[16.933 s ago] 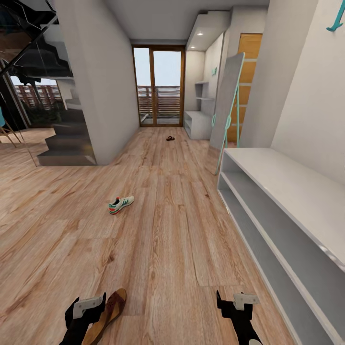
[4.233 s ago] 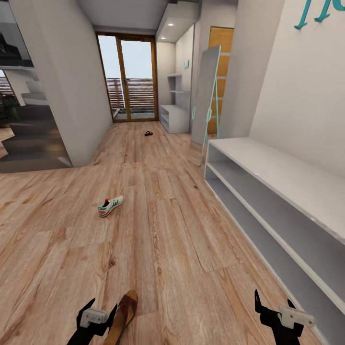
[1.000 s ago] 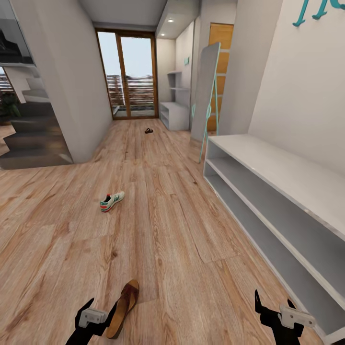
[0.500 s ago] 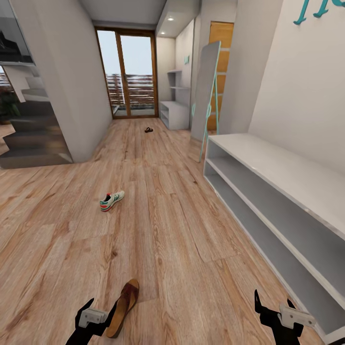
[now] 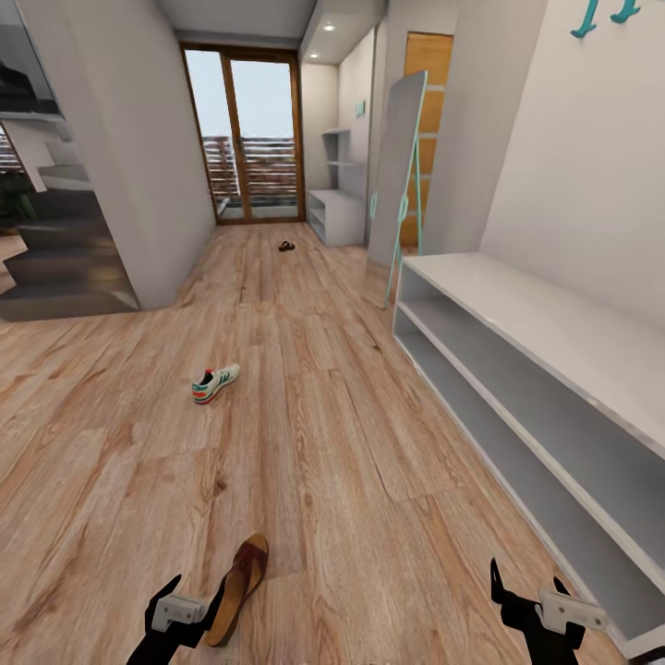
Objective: Pick up the two gym shoes and the two sandals from the corridor floor and place them onto the hallstand (shoe rack) in the corridor, making sure they are on the rack and not on the floor. Arrange them so the two gym shoes are next to each other and the two sandals are next to each other.
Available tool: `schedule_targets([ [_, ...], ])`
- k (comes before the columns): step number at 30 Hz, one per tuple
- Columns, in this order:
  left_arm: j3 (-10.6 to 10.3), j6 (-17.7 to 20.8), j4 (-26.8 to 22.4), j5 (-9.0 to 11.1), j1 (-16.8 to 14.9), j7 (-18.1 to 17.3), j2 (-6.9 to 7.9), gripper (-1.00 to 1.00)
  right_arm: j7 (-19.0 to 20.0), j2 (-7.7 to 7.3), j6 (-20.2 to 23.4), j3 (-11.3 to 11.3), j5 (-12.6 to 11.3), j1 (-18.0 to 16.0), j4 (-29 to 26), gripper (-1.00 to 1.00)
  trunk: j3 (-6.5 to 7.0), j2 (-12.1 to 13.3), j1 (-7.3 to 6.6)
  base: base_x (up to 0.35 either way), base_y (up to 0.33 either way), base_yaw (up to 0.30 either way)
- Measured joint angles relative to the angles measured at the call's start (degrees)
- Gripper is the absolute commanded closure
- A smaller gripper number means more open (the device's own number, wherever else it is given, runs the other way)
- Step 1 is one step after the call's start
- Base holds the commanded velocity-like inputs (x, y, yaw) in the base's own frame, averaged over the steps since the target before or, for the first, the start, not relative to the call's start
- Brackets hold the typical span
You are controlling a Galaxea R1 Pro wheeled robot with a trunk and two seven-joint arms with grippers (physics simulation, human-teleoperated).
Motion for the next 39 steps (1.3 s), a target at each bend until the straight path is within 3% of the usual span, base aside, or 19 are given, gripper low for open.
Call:
schedule_targets([
  [39,-0.01,0.00,-0.07,-0.05,-0.03,-0.29,-0.05,-1.00,-0.07,0.00,-0.01,0.00,0.00,0.00,-0.14,-1.00,-3.31,0.00,0.00,0.000,0.000,0.000],
])
